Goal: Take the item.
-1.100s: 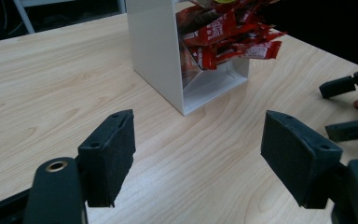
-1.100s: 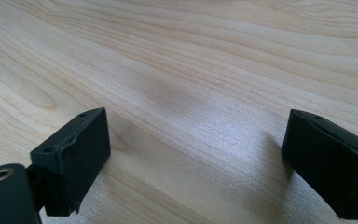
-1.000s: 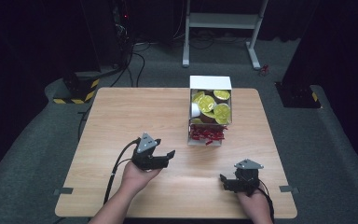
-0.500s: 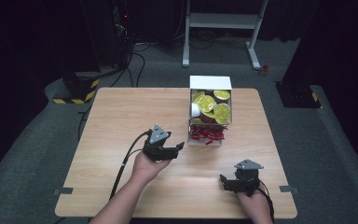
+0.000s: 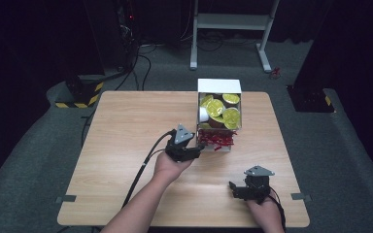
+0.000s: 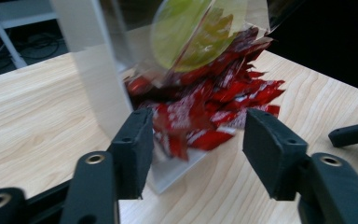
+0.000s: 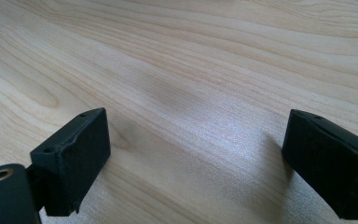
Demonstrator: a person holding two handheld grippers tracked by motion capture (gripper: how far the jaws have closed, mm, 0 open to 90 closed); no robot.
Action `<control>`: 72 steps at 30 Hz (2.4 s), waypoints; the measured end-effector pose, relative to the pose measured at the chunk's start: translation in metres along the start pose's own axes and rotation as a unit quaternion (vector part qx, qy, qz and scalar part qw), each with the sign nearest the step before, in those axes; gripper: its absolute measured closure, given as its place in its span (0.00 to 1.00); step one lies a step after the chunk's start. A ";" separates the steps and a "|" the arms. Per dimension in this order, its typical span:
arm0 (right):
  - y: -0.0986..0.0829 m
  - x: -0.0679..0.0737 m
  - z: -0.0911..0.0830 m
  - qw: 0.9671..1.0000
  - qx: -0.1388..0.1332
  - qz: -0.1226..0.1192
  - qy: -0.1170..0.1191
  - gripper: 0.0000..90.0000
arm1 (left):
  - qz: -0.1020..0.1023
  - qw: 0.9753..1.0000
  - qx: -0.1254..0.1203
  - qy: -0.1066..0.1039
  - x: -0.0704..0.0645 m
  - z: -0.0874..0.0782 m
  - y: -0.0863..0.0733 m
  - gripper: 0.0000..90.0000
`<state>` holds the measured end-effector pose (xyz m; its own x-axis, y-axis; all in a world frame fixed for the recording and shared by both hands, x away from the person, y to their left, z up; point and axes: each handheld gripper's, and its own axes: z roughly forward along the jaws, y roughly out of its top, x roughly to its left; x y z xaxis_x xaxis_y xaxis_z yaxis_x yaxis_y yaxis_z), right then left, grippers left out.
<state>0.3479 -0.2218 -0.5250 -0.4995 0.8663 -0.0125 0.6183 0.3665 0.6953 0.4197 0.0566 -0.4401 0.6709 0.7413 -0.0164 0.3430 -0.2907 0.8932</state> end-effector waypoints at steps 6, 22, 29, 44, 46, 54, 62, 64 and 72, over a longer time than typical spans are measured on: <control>0.000 0.000 0.000 1.000 0.000 0.000 0.000 0.08 | 0.001 1.000 0.007 0.010 -0.002 0.011 0.004 0.56; 0.000 0.000 0.000 1.000 0.001 0.001 -0.001 0.08 | -0.015 0.999 -0.002 0.031 0.002 0.006 -0.004 0.95; 0.000 0.000 0.000 1.000 0.001 0.001 -0.001 0.08 | -0.021 0.999 -0.026 0.014 0.000 -0.013 -0.009 0.96; 0.000 0.000 0.000 1.000 0.001 0.001 -0.001 0.08 | 0.019 0.999 0.002 0.033 -0.010 0.008 -0.001 0.44; 0.000 0.000 0.000 1.000 0.001 0.001 -0.001 0.08 | 0.016 0.999 0.003 0.038 -0.010 0.013 0.000 0.47; 0.000 0.000 0.000 1.000 0.001 0.001 -0.001 0.08 | 0.015 0.999 -0.005 0.047 -0.005 0.014 -0.002 0.75; 0.000 0.000 0.000 1.000 0.001 0.001 -0.001 0.08 | 0.021 0.998 -0.006 0.052 -0.002 0.008 -0.005 0.90; 0.000 0.000 0.000 1.000 0.001 0.001 -0.001 0.08 | 0.023 0.998 -0.007 0.051 -0.002 0.008 -0.005 0.93; 0.000 0.001 0.000 1.000 0.001 0.001 0.000 0.08 | 0.014 0.999 -0.014 0.049 -0.001 0.006 -0.007 0.95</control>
<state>0.3475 -0.2214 -0.5249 -0.4974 0.8674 -0.0114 0.6202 0.3648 0.6944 0.4205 0.0543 -0.4486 0.6128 0.7885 0.0520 0.3050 -0.2968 0.9049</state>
